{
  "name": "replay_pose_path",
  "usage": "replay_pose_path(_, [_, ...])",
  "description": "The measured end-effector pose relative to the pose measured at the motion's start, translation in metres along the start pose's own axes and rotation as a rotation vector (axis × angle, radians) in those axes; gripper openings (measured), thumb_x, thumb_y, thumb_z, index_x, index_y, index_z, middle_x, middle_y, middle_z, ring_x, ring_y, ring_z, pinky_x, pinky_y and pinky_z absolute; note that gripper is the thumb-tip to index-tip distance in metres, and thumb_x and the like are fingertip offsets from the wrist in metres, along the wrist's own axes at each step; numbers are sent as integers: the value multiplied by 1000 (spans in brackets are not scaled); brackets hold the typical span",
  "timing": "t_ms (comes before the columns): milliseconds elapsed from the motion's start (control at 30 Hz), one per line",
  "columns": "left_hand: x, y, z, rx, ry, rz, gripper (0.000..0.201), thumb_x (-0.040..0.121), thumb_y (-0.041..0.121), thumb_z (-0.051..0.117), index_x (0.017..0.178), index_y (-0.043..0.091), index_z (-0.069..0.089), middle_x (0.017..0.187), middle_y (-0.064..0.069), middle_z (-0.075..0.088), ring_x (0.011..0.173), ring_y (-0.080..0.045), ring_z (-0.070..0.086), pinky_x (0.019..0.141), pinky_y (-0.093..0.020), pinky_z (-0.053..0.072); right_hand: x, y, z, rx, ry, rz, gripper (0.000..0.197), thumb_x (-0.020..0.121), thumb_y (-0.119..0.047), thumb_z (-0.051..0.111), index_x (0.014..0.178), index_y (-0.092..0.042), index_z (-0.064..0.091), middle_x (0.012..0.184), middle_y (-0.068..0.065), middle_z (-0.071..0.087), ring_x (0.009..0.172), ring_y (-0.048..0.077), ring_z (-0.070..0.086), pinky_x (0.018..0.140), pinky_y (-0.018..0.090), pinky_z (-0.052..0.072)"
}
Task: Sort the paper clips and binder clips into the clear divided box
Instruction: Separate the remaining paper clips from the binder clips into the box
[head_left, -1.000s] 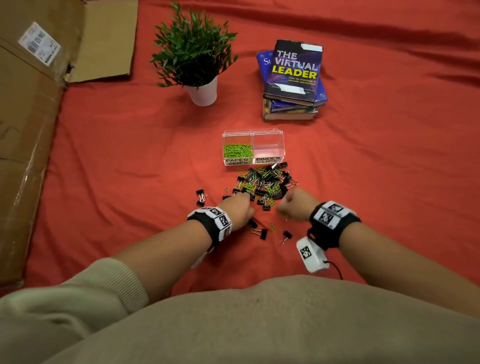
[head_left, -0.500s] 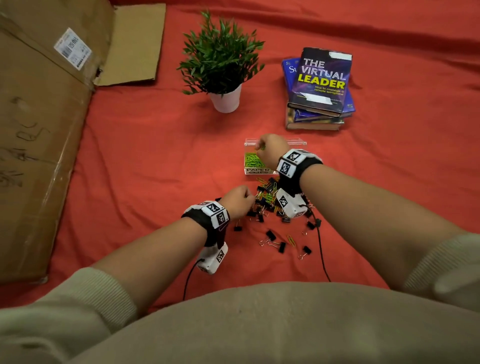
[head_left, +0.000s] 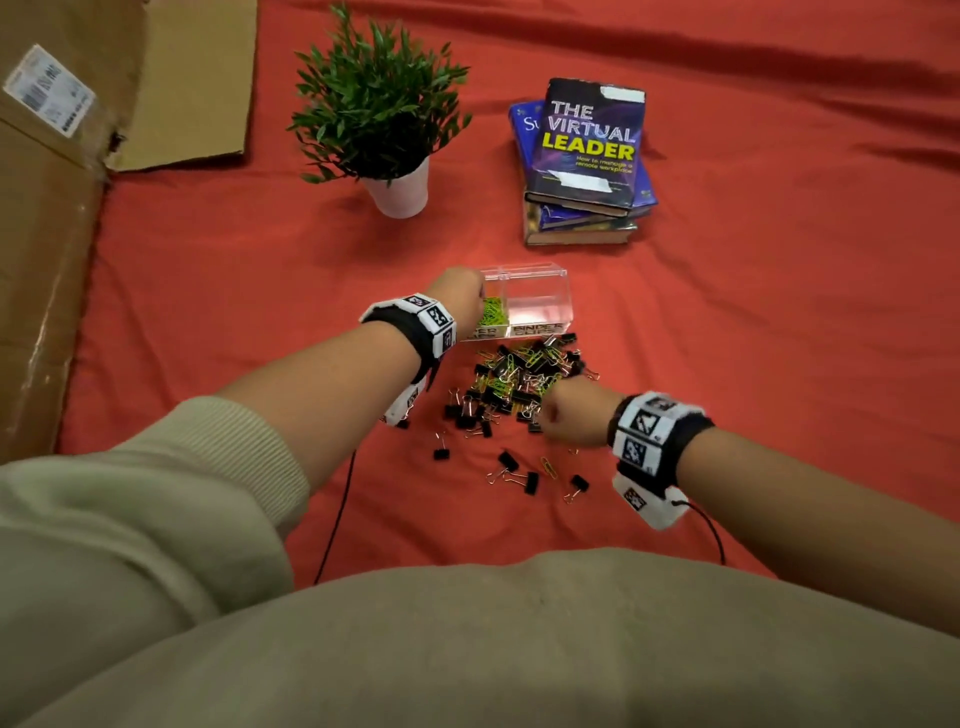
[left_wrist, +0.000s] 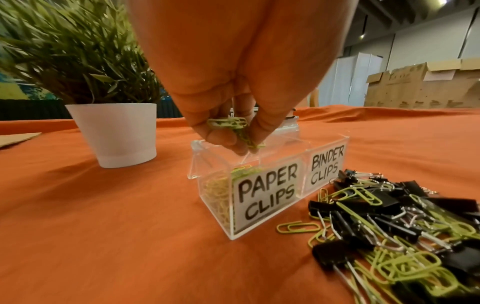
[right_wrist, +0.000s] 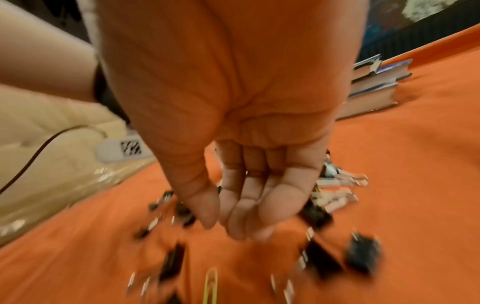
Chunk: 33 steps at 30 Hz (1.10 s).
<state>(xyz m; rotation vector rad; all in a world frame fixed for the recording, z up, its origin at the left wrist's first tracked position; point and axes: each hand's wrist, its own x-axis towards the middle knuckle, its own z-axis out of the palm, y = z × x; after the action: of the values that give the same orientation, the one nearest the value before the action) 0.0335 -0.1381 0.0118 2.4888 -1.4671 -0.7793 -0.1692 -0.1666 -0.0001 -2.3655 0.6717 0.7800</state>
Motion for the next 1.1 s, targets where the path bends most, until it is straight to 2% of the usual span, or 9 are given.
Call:
replay_pose_path(100, [3,2,8,48,-39,20,30,91,4,45,115,7,63,122,-16,60,111,-31,57,95,-37,45,-13,5,29,-100,-72,69,20,85,-20,52,69,-9,55,63,3,48,63,24,52,58,29,43])
replay_pose_path(200, [-7,3,18,108,74,86,31,90,12,47,119,13,59,122,-10,56,118,-29,46,100,-41,40,-19,1,44,-162,-27,65,17,88,-23,49,79,-9,53,77,9,53,72,26,54,61,28,42])
replay_pose_path(333, [-34,9,34,82,223,163,19,88,18,51,105,16,59,111,-3,54,111,-22,44,97,-35,39,-19,-2,57,-178,-15,49,17,89,-14,46,92,-4,60,98,16,65,89,31,64,69,32,48])
replay_pose_path(433, [-55,11,59,83,128,223,13,89,17,52,100,16,59,107,-1,54,108,-19,45,96,-34,43,-18,0,60,-177,-34,49,21,88,-15,49,99,-1,60,103,16,65,93,32,63,71,32,48])
replay_pose_path(567, [-67,11,88,79,8,212,22,90,20,55,111,15,59,112,-4,53,112,-22,47,92,-40,48,-21,3,64,-130,33,37,24,87,-18,52,106,-4,55,111,15,61,101,32,60,81,36,49])
replay_pose_path(767, [-72,15,103,62,4,204,23,89,20,59,111,13,58,112,-8,52,115,-25,47,87,-39,48,-22,1,74,-87,50,50,24,86,-19,51,104,-4,55,110,15,61,100,33,60,81,38,50])
replay_pose_path(867, [-74,13,105,76,12,225,21,91,20,56,110,11,57,112,-8,52,113,-25,47,86,-37,45,-21,4,69,53,69,66,16,85,-19,55,95,-7,57,100,10,62,92,27,61,77,34,49])
replay_pose_path(967, [-82,7,108,151,-2,278,23,93,19,52,114,8,53,116,-10,51,113,-28,47,90,-38,42,-20,16,55,383,161,97,14,81,-14,61,71,-18,52,73,-1,60,66,16,56,68,31,48])
replay_pose_path(1100, [-94,0,111,181,-2,297,25,95,18,47,118,7,49,120,-10,51,113,-29,47,92,-41,43,-17,33,28,905,194,140,23,86,1,50,95,-19,58,68,3,59,59,18,55,59,32,49])
